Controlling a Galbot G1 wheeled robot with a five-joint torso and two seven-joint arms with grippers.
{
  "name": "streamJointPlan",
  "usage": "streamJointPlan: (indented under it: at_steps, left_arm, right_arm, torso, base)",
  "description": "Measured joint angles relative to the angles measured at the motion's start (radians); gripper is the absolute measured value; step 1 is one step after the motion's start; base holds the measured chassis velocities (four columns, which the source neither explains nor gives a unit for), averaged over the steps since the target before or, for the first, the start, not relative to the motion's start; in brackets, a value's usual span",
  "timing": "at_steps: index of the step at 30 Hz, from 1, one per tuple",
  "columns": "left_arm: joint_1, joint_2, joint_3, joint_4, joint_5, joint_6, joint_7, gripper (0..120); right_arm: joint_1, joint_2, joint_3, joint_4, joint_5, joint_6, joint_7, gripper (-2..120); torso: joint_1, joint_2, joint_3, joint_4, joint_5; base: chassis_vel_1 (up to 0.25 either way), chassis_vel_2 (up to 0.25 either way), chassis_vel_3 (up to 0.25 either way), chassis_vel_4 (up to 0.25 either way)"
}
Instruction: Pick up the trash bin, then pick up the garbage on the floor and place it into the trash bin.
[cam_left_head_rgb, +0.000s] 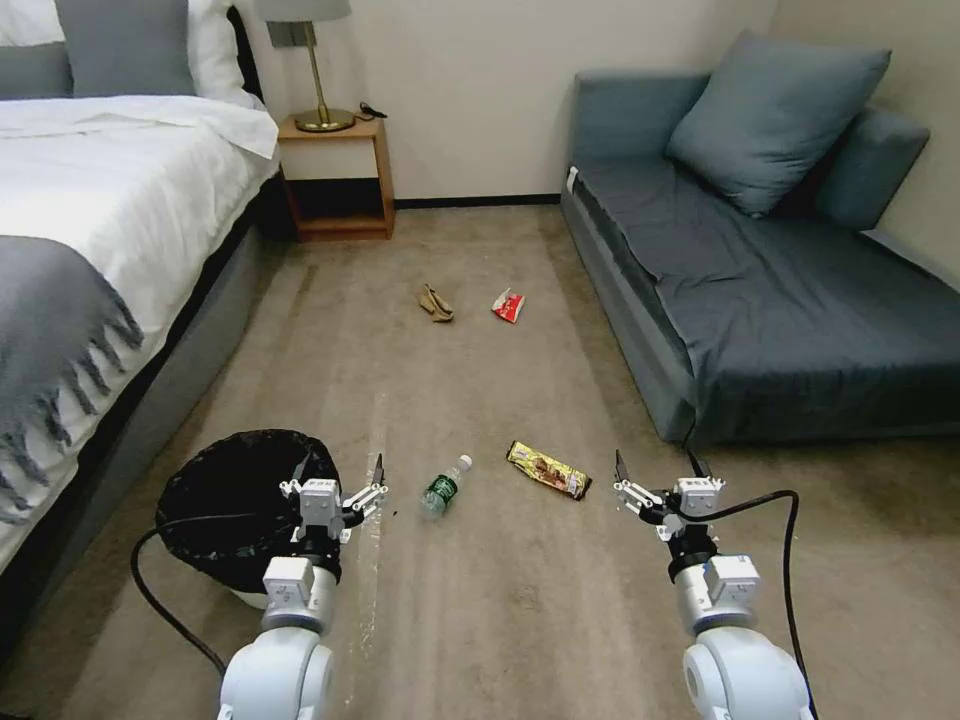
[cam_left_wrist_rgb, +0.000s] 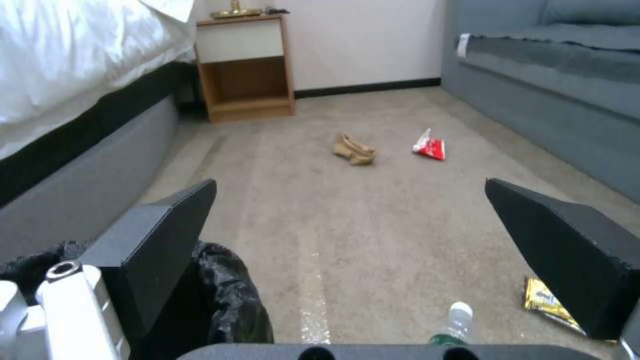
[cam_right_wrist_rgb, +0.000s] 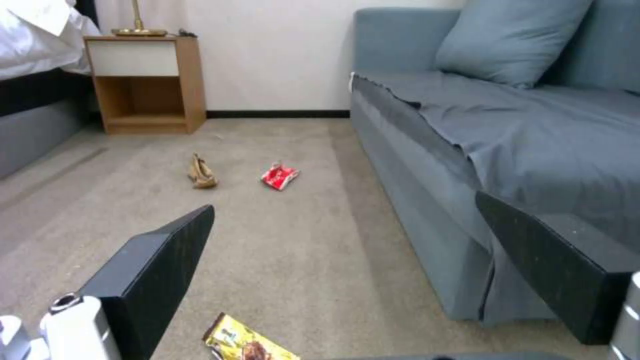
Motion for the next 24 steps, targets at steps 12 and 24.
streamJointPlan:
  at_steps: [12, 24]
  left_arm:
    - [0.000, 0.000, 0.000, 0.000, 0.000, 0.000, 0.000, 100]
    - [0.000, 0.000, 0.000, 0.000, 0.000, 0.000, 0.000, 100]
  right_arm:
    - [0.000, 0.000, 0.000, 0.000, 0.000, 0.000, 0.000, 100]
    - [0.000, 0.000, 0.000, 0.000, 0.000, 0.000, 0.000, 100]
  torso:
    - [0.000, 0.000, 0.000, 0.0000, 0.0000]
    - [0.000, 0.000, 0.000, 0.0000, 0.0000]
  base:
    - [0.000, 0.000, 0.000, 0.000]
    - [0.000, 0.000, 0.000, 0.000]
